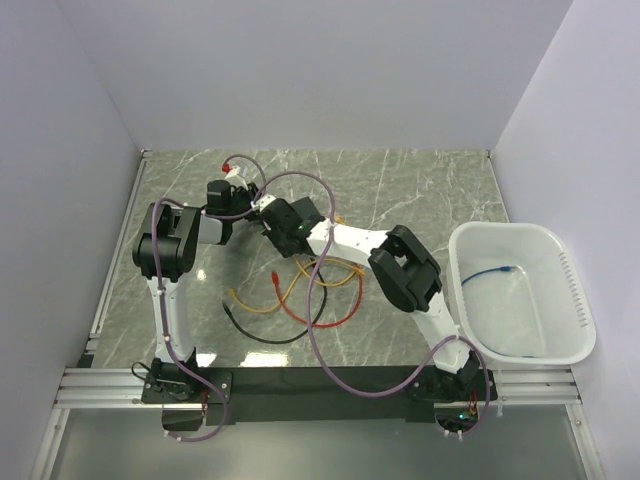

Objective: Insert the plug into the switch port

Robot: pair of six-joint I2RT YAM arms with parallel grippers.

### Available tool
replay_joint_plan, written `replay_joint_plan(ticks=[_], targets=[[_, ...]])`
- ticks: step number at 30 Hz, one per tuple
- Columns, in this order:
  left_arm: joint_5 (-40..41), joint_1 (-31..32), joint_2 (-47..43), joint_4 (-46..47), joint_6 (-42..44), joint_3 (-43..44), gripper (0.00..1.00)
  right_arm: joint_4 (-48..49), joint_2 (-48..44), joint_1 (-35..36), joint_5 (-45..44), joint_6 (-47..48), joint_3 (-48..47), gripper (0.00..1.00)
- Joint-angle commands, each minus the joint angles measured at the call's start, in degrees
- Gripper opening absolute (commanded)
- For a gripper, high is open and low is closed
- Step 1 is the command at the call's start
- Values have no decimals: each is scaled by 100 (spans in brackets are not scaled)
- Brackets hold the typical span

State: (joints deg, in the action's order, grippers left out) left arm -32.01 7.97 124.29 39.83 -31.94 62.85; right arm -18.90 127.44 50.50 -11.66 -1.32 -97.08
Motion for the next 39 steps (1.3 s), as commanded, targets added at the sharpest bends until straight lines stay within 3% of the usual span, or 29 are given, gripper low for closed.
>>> replay_joint_plan(ticks=[1, 10, 16, 17, 21, 27, 32, 35, 39], targets=[[-1264, 724, 166, -1514, -31, -467, 34, 3057, -421, -216, 58, 457, -243, 0], [-1510, 733, 271, -1374, -250, -501, 35, 3252, -219, -462, 805, 176, -356, 0], [-914, 706, 148, -1917, -225, -300, 40, 3243, -894, -410, 929, -210, 678, 0], [-825, 663, 96, -2014, -216, -256, 41, 3287, -1000, -383, 911, -280, 847, 3], [-508, 408, -10, -2086, -530, -203, 47, 3392, -1502, -181, 763, -413, 1647, 34], [-763, -155, 43, -1540, -1139, -186, 52, 3217, -1994, 109, 630, -685, 2237, 48], [-394, -252, -351, -1768, -1007, -88, 58, 3094, -2311, 162, 578, -861, 2518, 51], [-253, -252, -606, -1725, -945, -176, 70, 2989, -2486, 118, 402, -966, 2624, 51], [97, -252, -1029, -1680, -937, -501, 79, 2900, -2662, -328, 594, -1247, 2694, 52]])
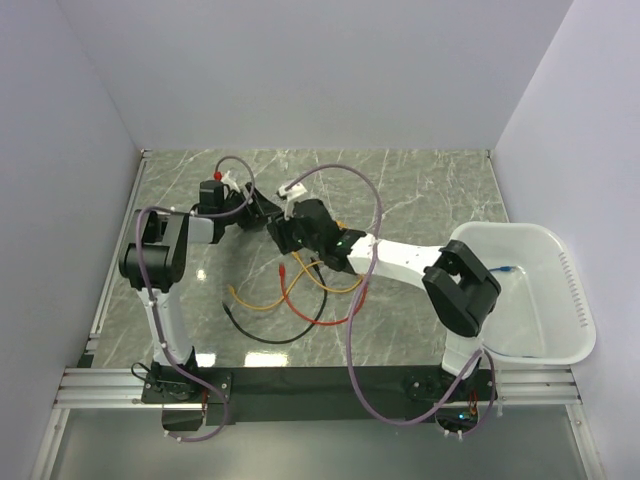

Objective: Insert the plug into the switch port

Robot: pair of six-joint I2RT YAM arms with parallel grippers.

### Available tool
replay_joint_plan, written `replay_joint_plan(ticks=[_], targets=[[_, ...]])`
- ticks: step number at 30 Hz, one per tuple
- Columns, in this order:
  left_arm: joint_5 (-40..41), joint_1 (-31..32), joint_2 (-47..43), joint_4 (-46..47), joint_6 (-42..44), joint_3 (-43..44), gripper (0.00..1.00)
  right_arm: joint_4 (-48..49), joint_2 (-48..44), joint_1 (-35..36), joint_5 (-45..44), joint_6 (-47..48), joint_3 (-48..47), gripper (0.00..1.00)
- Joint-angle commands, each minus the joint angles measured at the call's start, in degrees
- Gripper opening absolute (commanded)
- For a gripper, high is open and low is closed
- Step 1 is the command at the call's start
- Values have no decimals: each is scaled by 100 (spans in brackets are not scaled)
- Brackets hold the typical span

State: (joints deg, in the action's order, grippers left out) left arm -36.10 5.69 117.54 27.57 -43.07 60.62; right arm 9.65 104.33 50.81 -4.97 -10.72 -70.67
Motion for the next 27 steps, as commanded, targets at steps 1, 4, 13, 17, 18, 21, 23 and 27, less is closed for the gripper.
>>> replay_joint_plan(ticks=[1, 4, 13, 17, 18, 21, 23, 27], targets=[[716, -24, -459, -515, 193, -340, 79, 37, -378, -465, -13, -386, 62, 52], [1208, -24, -951, -770, 264, -577, 80, -94, -379, -939, 110, -737, 28, 53], [1790, 28, -1997, -1386, 176, -1236, 76, -798, 279, -1819, 479, -1248, -429, 70], [2063, 221, -2514, -1484, 211, -1736, 76, -912, 658, -1917, 813, -1362, -614, 70], [2002, 248, -2577, -1422, 142, -1833, 76, -921, 815, -1917, 883, -1371, -701, 70], [1949, 406, -2762, -1185, 71, -2115, 75, -921, 1088, -1917, 1086, -1441, -1017, 70], [2045, 529, -2762, -1184, 79, -2107, 75, -1130, 1396, -1908, 1034, -1521, -1237, 70], [2001, 608, -2683, -1184, 71, -2010, 74, -1334, 1765, -1908, 1068, -1582, -1764, 70]])
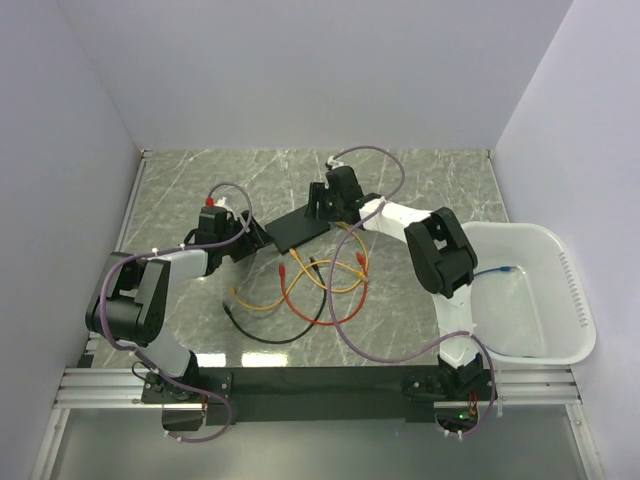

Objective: Insert the plug into the switch port

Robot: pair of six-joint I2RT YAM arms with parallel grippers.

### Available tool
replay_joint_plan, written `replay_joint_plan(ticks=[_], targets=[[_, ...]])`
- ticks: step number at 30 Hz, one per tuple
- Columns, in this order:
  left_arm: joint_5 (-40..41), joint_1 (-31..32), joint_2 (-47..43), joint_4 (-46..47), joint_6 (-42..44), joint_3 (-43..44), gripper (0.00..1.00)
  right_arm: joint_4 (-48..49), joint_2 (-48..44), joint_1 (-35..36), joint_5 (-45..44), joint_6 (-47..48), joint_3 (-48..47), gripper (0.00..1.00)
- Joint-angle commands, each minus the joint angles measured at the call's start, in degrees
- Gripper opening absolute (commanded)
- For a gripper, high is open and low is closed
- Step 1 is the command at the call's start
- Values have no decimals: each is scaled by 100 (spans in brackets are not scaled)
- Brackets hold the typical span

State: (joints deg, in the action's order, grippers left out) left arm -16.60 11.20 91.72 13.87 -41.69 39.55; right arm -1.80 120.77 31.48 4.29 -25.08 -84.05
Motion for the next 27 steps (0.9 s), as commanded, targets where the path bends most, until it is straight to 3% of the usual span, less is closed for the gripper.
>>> replay_joint_plan(ticks=[1, 13, 27], targets=[[86, 66, -76, 213, -67, 105, 74, -198, 218, 16, 177, -181, -480, 70], [69, 84, 66, 345, -137, 150, 72, -216, 491, 51, 597, -304, -613, 68], [227, 84, -251, -16, -58, -52, 73, -92, 456, 824, 924, -401, -752, 67]])
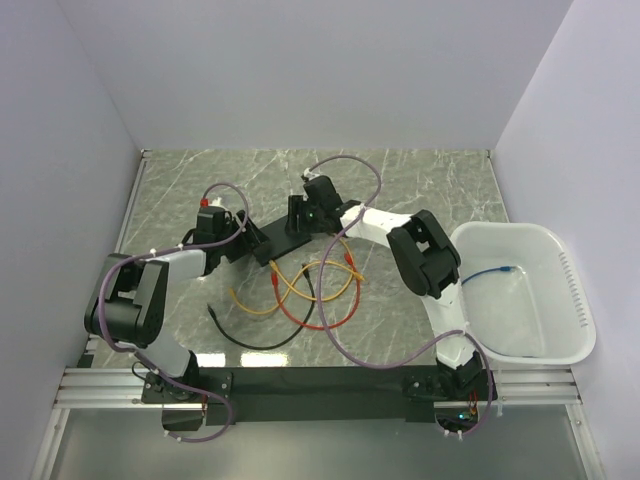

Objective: Insert the plug into the switch port

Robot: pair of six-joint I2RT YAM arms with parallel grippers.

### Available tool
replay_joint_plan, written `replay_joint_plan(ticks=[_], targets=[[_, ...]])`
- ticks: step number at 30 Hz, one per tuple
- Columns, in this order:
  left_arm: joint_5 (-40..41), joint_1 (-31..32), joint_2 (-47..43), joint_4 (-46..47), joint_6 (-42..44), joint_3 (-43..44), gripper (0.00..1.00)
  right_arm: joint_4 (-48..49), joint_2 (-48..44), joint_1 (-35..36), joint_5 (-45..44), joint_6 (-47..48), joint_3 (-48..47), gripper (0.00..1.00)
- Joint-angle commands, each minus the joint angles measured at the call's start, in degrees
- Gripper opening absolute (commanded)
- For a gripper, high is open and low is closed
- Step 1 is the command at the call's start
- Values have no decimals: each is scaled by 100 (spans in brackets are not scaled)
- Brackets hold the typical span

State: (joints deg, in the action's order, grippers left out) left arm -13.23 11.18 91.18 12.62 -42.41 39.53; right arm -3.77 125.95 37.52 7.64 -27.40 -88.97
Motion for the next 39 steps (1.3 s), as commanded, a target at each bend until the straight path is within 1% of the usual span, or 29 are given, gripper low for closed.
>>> replay_joint_plan(ticks=[1, 2, 5, 8, 10, 11, 12, 16, 17, 18, 19, 23, 28, 33, 39], targets=[[-92, 86, -205, 118, -4, -94, 73, -35, -36, 230, 564, -100, -340, 67], [-65, 86, -214, 109, -12, -94, 73, -114, -18, 230, 494, -56, -471, 67], [127, 86, -240, -119, -4, -42, 72, -273, -132, 247, 134, 103, -455, 67], [487, 86, -538, -427, -56, -24, 71, -475, -596, 309, -341, 296, -298, 67], [663, 86, -907, -567, -74, -59, 72, -537, -852, 387, -648, 437, -165, 67], [908, 86, -1022, -759, -57, -42, 72, -554, -1105, 484, -702, 463, -52, 67], [989, 86, -1249, -831, -48, -16, 73, -546, -1221, 528, -728, 446, 28, 67], [1270, 86, -1699, -1112, 40, 90, 74, -563, -1635, 836, -597, 297, 371, 66], [1306, 86, -1752, -1156, 75, 108, 75, -581, -1713, 888, -510, 253, 511, 64], [1306, 77, -1848, -1244, 84, 143, 75, -590, -1732, 1019, -457, 148, 590, 62], [1306, 77, -1901, -1245, 110, 143, 75, -572, -1758, 1073, -369, 95, 678, 59], [1499, 60, -2095, -1385, 154, 99, 75, -458, -1820, 1354, -114, -169, 1161, 54], [1482, -2, -2253, -1333, 207, 29, 75, -589, -1574, 1601, -166, -222, 1119, 47], [1508, -72, -2376, -1333, 260, -41, 75, -704, -1503, 1750, -280, -169, 1040, 46], [1420, -125, -2324, -1297, 269, -77, 75, -845, -1336, 1855, -245, -222, 969, 42]])
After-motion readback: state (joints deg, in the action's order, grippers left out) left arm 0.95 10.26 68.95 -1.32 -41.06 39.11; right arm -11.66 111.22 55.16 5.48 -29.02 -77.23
